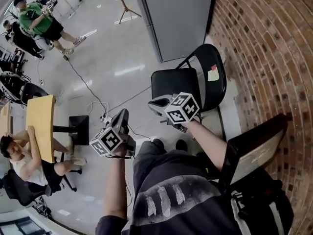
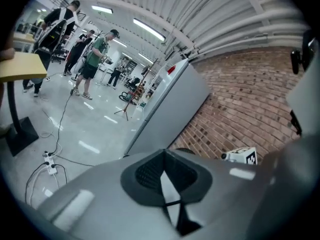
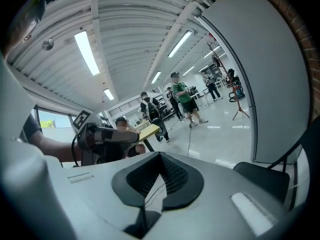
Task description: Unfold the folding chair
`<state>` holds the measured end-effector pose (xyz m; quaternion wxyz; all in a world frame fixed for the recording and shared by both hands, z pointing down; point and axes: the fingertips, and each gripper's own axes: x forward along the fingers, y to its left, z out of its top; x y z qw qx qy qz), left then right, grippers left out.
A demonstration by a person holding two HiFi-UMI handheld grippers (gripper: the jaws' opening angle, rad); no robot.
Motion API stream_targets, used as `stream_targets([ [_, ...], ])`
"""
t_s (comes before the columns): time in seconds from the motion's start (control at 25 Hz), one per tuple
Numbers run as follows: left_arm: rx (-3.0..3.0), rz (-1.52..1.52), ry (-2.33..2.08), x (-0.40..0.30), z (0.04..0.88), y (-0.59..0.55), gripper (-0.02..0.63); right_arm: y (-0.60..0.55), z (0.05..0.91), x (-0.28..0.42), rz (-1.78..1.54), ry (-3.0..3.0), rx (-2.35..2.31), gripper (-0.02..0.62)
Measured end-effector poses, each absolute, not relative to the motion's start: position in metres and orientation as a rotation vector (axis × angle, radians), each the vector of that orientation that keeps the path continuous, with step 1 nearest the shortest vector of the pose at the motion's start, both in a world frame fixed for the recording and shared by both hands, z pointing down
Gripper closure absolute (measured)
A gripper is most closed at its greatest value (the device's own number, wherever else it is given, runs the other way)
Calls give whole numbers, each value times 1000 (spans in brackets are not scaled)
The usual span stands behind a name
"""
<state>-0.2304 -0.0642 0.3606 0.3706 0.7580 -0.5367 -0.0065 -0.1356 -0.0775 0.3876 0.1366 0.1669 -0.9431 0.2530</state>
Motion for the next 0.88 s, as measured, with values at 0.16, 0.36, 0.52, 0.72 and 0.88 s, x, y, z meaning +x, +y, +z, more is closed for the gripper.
stream_targets([
  [0.16, 1953, 10, -1370, -235, 367, -60, 603, -70, 390, -141, 722, -2726, 472, 594],
  [0.36, 1988, 21, -1302, -233, 374, -60, 603, -69, 389, -147, 681, -2684, 479, 594],
  [0.52, 2112, 68, -1254, -233, 365, -59, 603, -70, 385, -163, 617, -2663, 503, 594],
  [0.72, 2186, 30, -1188, -265, 365, -36, 603, -53, 378, -211, 556, -2635, 519, 594],
  [0.88, 2185, -36, -1164, -315, 362, -20, 603, -35, 371, -263, 522, -2618, 509, 594],
])
